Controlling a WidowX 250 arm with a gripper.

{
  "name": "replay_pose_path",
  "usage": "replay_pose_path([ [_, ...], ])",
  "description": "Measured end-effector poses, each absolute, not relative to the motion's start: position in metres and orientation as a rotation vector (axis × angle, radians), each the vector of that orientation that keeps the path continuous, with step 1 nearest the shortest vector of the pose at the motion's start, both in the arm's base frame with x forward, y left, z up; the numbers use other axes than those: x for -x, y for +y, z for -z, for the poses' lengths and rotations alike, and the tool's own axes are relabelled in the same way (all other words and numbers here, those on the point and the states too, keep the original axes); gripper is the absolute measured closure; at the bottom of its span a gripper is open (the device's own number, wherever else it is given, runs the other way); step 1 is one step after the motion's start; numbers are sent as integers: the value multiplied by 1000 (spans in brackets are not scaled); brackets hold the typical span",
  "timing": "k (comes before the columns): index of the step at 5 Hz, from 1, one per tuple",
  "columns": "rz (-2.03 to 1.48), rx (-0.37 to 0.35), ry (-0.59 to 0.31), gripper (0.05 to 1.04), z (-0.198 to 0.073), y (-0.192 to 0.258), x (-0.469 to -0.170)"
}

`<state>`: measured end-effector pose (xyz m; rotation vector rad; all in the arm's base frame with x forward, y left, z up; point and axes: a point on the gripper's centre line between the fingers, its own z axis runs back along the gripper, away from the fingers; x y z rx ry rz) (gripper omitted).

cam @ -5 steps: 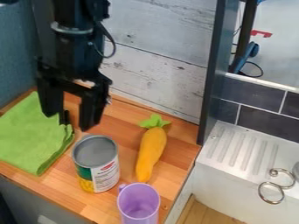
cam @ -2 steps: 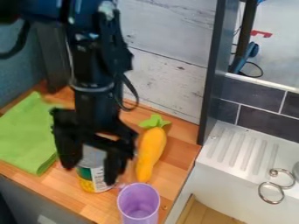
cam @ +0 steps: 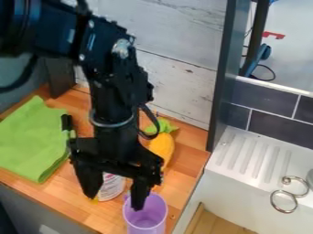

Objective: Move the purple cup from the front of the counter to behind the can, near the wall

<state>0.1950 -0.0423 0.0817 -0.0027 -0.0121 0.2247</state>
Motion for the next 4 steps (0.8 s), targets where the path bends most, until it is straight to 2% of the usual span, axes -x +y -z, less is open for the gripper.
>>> replay_pose_path([
  [1,-289,5,-47,83,-77,-41,-198],
  [2,-382,-30,-68,83,-70,-36,-202],
  [4,-455,-56,-59,83,-52,-39,-206],
])
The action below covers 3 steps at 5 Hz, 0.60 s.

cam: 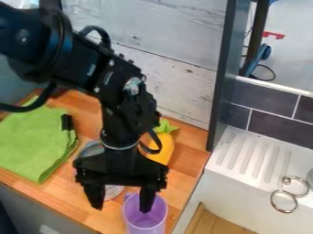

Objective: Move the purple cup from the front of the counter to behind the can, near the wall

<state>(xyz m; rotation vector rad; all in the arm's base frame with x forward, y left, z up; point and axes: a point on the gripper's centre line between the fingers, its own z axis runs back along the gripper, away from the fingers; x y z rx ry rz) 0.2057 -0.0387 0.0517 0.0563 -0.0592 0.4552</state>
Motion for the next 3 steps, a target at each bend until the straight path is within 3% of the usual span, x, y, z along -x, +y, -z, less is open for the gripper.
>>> replay_pose_path([
  [2,-424,-28,-23,83,-29,-46,-207],
  [3,-414,-41,5,138,-23,-48,-204],
])
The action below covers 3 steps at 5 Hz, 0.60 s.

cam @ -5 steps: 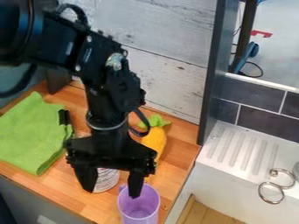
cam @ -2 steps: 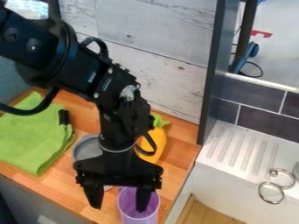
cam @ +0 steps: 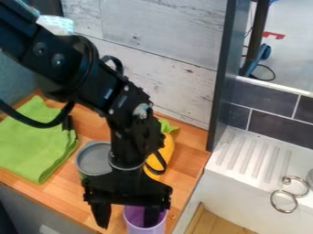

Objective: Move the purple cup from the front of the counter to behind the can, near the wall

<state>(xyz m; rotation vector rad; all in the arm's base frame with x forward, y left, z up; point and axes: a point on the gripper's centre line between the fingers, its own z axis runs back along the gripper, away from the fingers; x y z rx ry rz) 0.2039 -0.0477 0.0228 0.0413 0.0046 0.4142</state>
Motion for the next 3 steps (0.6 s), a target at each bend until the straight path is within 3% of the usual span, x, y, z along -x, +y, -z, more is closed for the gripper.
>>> replay_pose_path([
  [2,-385,-20,4,728,-24,-52,-203],
  [3,-386,13,-33,926,-34,-54,-202],
])
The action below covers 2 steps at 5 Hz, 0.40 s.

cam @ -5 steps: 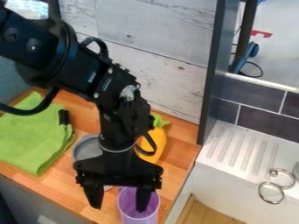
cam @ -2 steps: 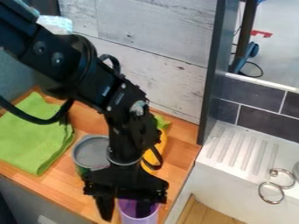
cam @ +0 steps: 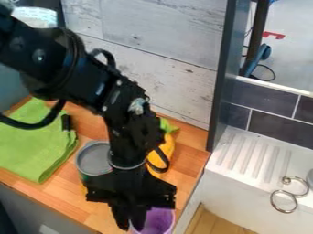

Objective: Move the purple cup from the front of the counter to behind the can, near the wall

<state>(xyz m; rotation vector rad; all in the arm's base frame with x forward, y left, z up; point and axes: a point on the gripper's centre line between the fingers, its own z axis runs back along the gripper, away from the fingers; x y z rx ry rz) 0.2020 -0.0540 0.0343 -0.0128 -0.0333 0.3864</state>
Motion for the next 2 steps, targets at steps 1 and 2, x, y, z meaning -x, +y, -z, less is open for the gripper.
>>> replay_pose_path([
  [1,-411,5,-41,997,-50,-51,-197],
  [2,-398,-62,-37,998,-99,-52,-193],
])
